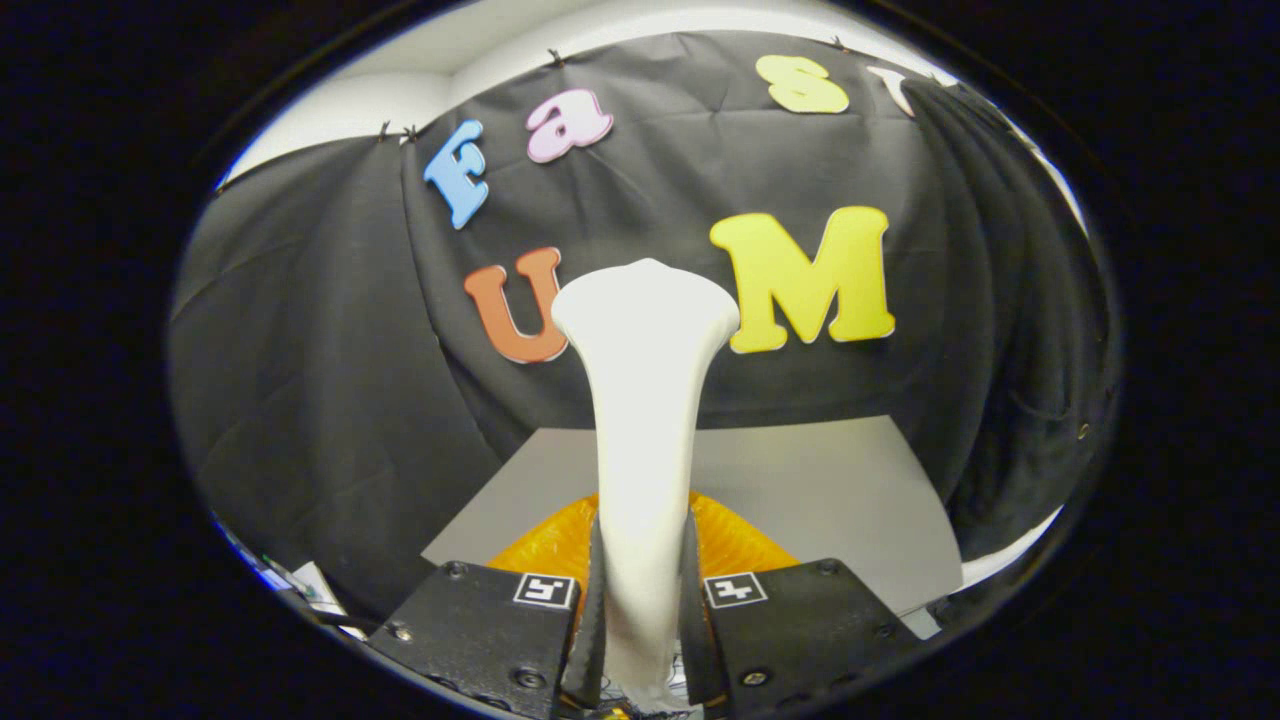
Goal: Iron the clothes twice with a garment steamer, once on the left side and once on the right side.
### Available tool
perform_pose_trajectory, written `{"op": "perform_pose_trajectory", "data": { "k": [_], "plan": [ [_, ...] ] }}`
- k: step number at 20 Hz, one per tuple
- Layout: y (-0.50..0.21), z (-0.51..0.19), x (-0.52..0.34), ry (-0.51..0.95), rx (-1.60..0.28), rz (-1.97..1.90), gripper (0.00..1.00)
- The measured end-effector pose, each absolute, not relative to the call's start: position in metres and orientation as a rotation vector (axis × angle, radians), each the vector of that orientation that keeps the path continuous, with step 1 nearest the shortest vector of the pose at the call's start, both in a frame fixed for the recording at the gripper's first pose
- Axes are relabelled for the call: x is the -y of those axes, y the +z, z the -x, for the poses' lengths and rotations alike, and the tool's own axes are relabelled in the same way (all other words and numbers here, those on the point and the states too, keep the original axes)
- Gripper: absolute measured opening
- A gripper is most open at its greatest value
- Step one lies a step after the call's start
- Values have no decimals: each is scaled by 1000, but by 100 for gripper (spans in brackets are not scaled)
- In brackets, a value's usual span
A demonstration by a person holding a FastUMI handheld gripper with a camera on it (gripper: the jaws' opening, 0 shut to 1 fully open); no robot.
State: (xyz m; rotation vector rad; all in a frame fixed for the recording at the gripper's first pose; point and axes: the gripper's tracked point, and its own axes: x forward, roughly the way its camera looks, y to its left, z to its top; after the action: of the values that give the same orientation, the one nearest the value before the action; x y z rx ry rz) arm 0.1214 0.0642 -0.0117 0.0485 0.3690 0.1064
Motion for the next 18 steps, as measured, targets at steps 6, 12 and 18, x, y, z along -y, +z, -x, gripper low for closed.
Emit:
{"op": "perform_pose_trajectory", "data": {
  "k": [6, 12, 18],
  "plan": [
    [39, -58, -11, 27, -227, -85, 34],
    [73, 10, 77, -131, -113, -91, 34],
    [119, 39, 152, -248, 3, -80, 34]
  ]
}}
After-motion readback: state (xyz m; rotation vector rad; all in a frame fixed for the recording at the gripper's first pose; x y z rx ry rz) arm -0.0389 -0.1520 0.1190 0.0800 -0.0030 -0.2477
